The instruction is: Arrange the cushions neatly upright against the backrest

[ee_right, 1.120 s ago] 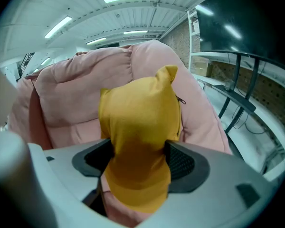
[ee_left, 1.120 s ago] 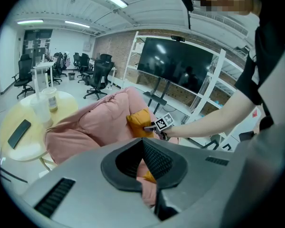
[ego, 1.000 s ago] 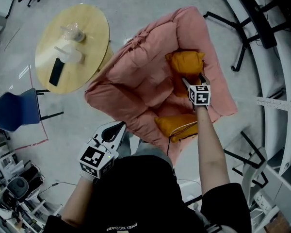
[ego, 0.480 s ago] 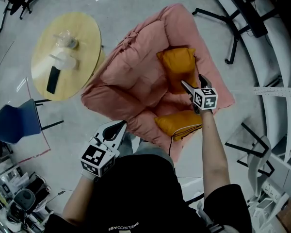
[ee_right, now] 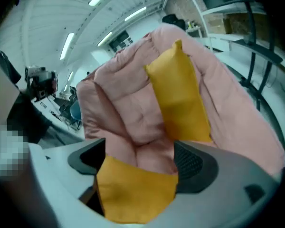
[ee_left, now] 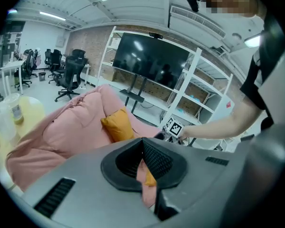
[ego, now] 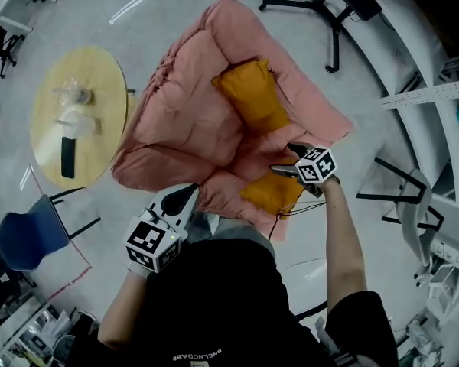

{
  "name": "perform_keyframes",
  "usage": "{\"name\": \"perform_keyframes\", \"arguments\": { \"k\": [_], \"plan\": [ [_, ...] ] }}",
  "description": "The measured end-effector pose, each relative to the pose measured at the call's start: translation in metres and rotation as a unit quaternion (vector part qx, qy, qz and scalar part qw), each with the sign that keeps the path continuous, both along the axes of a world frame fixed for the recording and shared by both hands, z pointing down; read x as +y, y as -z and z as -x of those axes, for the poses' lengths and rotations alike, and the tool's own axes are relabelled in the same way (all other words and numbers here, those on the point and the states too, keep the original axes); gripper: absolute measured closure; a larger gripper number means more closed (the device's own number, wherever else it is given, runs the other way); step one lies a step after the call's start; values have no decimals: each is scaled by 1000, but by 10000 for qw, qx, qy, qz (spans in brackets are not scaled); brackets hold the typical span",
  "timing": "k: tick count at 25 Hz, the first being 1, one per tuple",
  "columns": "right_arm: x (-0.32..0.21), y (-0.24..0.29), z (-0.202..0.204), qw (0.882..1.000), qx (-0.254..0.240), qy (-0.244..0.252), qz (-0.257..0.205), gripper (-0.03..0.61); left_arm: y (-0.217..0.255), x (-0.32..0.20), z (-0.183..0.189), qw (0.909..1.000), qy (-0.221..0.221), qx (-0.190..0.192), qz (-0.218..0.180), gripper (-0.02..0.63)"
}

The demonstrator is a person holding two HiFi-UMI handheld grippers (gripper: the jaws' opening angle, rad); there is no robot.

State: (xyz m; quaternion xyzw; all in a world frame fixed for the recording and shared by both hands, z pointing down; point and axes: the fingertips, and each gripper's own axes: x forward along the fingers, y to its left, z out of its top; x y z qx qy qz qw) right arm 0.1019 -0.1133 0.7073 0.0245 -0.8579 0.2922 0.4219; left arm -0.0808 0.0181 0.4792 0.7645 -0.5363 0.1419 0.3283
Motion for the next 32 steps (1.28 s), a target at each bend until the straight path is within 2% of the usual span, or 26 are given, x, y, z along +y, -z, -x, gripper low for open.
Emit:
{"name": "perform_keyframes", "arguments": {
  "k": [3, 7, 11, 14, 18, 24, 27, 32],
  "plan": [
    [43, -19, -27, 9964, 552, 595, 237, 131, -1, -6, -5, 9998, -207, 74, -17, 600],
    [97, -33, -54, 9869, 1046, 1055, 625, 109, -4, -8, -13, 9989, -451, 152, 22, 600],
    [143, -52, -71, 9767, 1512, 1399, 605, 87, -6, -11, -22, 9977, -633, 221, 12, 600],
    [163, -66, -77, 9741, 1746, 1370, 443, 64, -7, -11, -28, 9966, -784, 249, 20, 600],
    [176, -79, -74, 9721, 1933, 1321, 162, 66, -10, -8, -34, 9952, -939, 273, 53, 600],
    [169, -90, -67, 9673, 2168, 1262, -386, 72, -11, -3, -37, 9942, -1046, 251, 79, 600],
    [167, -93, -68, 9675, 2211, 1132, -482, 107, -12, -1, -35, 9941, -1055, 250, 99, 600],
    [166, -92, -76, 9730, 2197, 556, -440, 238, -12, 2, -29, 9947, -989, 282, 81, 600]
  ]
}}
